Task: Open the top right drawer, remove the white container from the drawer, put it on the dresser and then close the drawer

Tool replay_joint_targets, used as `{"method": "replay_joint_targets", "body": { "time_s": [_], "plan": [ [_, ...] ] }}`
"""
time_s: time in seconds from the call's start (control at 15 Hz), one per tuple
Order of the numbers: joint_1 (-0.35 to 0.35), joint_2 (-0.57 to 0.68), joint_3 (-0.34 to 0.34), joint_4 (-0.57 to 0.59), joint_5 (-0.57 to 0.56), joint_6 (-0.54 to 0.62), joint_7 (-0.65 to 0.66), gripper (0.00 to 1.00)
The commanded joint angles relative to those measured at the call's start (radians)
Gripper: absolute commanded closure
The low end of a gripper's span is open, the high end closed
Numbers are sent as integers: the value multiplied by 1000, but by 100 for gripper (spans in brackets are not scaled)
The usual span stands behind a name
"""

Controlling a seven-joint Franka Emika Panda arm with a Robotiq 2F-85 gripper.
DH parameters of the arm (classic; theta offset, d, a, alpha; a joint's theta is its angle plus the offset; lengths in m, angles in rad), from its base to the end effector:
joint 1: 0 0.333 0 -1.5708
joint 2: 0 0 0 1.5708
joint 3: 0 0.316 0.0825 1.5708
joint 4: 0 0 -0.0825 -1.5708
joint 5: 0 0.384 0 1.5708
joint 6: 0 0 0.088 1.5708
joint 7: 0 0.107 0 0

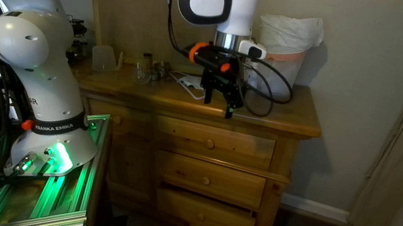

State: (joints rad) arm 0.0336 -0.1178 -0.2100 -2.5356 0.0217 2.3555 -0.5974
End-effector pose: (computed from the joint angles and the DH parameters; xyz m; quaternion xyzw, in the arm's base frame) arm 0.4354 -0.0761 0.3100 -0.9786 -0.2021 0.0227 0.0305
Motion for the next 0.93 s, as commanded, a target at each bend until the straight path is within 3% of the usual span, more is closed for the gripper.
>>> {"method": "replay_joint_targets", "body": {
  "time_s": [0.0,0.2,0.33,0.4,0.47,0.87],
  "plan": [
    [-6,243,49,77,187,189,-234,0],
    [-81,337,172,143,446,151,-469,0],
    [-144,420,235,200,562,96,-609,0],
    [-171,455,248,220,570,69,-655,0],
    [-133,373,239,146,499,130,-538,0],
    [-181,455,257,207,525,92,-621,0]
  ]
}}
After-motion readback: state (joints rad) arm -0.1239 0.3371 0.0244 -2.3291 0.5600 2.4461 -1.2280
